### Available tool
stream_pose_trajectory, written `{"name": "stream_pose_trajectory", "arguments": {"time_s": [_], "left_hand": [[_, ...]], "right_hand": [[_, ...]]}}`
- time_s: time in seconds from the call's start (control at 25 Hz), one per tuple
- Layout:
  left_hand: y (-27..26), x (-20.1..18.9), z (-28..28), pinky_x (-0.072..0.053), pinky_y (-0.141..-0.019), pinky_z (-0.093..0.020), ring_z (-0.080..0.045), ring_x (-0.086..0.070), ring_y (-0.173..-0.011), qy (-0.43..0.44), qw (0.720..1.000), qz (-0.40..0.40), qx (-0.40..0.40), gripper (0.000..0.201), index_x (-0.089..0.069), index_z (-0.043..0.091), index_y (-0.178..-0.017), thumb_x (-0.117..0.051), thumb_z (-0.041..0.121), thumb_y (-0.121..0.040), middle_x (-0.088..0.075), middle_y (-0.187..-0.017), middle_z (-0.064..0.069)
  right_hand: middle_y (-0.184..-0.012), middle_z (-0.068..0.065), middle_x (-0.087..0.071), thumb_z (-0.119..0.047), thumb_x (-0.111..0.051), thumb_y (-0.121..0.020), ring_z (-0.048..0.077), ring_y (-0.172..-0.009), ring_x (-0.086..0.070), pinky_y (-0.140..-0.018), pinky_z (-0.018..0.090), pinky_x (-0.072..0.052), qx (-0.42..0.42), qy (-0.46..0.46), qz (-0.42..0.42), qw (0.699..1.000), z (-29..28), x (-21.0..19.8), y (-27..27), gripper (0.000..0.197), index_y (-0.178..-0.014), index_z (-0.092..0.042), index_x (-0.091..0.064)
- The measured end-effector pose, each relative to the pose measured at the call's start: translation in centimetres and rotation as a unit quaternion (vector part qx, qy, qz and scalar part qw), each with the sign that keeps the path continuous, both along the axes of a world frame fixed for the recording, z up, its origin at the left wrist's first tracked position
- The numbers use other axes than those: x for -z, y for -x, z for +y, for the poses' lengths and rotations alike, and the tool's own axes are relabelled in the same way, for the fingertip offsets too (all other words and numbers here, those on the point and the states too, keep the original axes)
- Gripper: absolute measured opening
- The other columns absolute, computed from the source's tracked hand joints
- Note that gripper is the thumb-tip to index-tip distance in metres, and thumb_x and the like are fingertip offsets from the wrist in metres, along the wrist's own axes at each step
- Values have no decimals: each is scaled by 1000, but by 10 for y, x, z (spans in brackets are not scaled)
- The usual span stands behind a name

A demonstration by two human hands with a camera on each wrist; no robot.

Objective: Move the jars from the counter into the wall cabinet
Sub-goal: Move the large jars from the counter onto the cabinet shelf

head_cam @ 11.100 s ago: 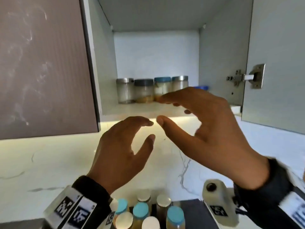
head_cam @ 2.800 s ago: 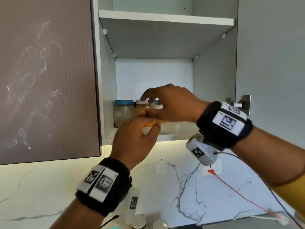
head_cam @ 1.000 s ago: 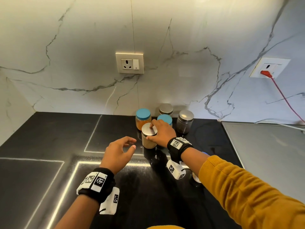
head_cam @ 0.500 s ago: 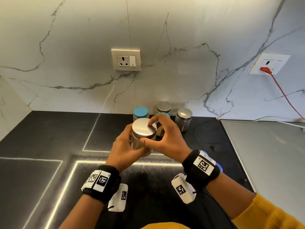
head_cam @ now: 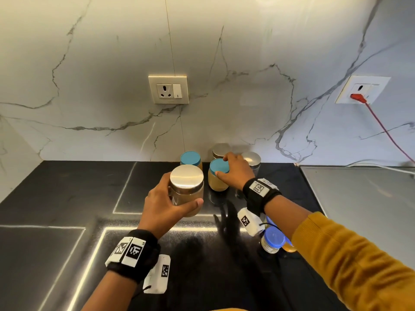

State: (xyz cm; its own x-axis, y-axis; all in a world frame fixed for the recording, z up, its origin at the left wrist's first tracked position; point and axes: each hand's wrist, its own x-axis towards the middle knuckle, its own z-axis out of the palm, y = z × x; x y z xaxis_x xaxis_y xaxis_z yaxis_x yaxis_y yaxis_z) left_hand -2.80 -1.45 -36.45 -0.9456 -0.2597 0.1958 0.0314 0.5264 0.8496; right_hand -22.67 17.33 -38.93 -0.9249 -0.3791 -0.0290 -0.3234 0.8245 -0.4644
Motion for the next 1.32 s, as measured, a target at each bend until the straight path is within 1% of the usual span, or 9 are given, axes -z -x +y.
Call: {"name": "stream_pose_trajectory", "arguments": {"time_s": [0.16,0.28,0.44,0.64,0.72,0.96,1.08,1.2,1.32], "left_hand": [[2,-8,-3,-51,-88,-19,-1,-62,-111,1,1000,16,-1,91,-48,38,-136,-86,67,-58,-65,-121,18],[0,-12,-4,-50,-89,-18,-3,-62,-113,-1,1000,25,-2,87,-47,37,-136,-89,57,-62,-64,-122,16],[-5,-12,-2,-52,-90,-20,-3,-62,-113,6,1000,27,4,84,-47,37,-136,-90,51,-65,-64,-123,16],[-14,-22,3,-48,-87,-12,1,-61,-112,2,999,34,9,86,-46,39,-134,-85,59,-61,-62,-119,22],[-19,-28,2,-49,-87,-15,1,-61,-111,-8,999,41,3,88,-47,40,-133,-86,64,-58,-62,-117,24],[-25,-63,9,-56,-89,-27,-3,-65,-110,-16,996,91,-2,84,-49,46,-129,-80,72,-56,-65,-117,26],[-24,-93,21,-55,-84,-20,4,-64,-107,-10,992,123,11,84,-49,46,-132,-79,72,-57,-65,-114,31],[-26,-127,36,-53,-78,-10,7,-64,-108,-2,985,170,21,85,-50,44,-133,-80,71,-58,-64,-117,34],[-27,-165,53,-53,-84,-22,3,-64,-112,16,974,225,29,86,-53,37,-135,-81,67,-60,-66,-122,29]], "right_hand": [[-133,11,-58,-50,-73,-88,30,-119,-61,-100,44,-56,-7,-40,-8,999,-7,15,13,65,-135,-14,-45],[-122,7,-61,-52,-76,-86,27,-112,-64,-93,43,-58,23,-5,5,1000,-7,29,11,63,-127,-18,-43],[-120,8,-62,-51,-80,-84,28,-111,-65,-92,43,-59,39,12,3,999,-10,30,9,63,-124,-19,-43],[-116,4,-64,-54,-81,-80,26,-110,-65,-87,39,-60,51,33,30,998,-10,22,-5,60,-117,-23,-45],[-117,2,-65,-57,-81,-78,24,-108,-66,-85,38,-61,47,62,50,996,-4,15,-17,60,-115,-27,-45],[-112,-1,-70,-65,-79,-74,16,-101,-68,-78,33,-62,21,186,192,963,34,-56,-64,60,-113,-28,-53],[-110,-4,-73,-65,-79,-76,12,-96,-69,-75,26,-59,8,237,250,939,59,-109,-88,58,-112,-25,-58],[-111,-9,-74,-62,-80,-77,9,-95,-69,-73,31,-60,1,277,297,914,82,-159,-115,54,-112,-26,-60],[-108,-14,-73,-57,-83,-76,9,-99,-69,-72,31,-59,-6,325,329,886,108,-207,-139,51,-112,-27,-62]]}}
